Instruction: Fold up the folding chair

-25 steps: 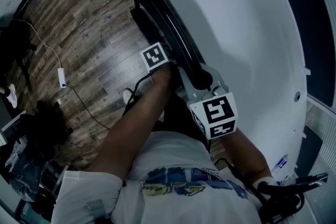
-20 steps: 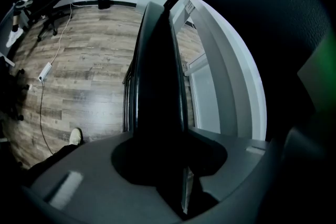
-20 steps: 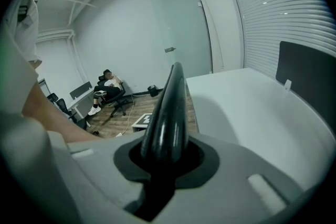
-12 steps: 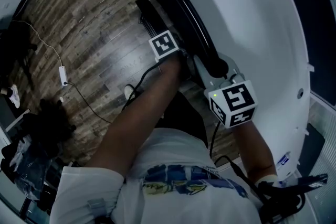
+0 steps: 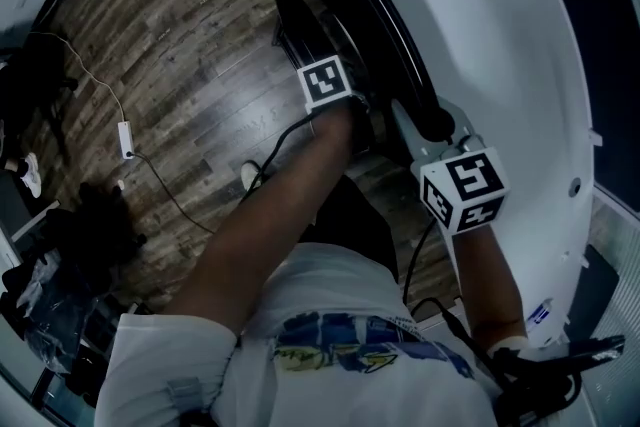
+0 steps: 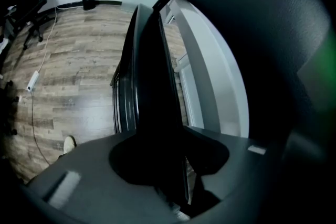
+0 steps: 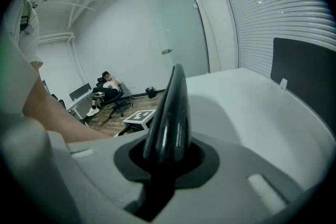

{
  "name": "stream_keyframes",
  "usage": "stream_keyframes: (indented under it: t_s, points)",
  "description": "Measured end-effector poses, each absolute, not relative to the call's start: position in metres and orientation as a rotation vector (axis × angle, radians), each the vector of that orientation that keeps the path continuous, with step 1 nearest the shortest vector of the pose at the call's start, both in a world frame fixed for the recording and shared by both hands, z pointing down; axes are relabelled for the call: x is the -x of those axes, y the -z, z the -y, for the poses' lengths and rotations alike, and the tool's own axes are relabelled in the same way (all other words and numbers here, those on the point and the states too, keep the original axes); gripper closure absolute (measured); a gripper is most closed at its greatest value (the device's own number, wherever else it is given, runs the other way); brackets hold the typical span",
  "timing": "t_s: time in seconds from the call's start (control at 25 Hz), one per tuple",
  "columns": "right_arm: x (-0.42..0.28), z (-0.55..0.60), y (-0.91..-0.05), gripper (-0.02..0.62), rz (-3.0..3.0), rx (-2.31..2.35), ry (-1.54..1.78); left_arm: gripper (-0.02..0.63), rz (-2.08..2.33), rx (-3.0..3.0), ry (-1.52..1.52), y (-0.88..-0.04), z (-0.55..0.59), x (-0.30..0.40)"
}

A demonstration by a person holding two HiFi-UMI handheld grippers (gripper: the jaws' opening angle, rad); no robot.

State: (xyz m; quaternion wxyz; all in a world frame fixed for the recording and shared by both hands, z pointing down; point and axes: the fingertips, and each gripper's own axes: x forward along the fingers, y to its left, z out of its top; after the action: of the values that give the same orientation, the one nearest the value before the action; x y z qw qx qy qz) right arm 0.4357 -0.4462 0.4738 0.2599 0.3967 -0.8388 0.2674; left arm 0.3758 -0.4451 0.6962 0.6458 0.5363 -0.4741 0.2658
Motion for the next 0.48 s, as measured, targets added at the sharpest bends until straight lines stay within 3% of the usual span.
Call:
stream_keyframes:
  t_s: [0.48]
  points:
    - [-0.440,0.449,-0.478,0.523,2.279,-1.059,-0.703,0.402,1.046,-1.509,-0.472,-0.649,0.449,-0.341]
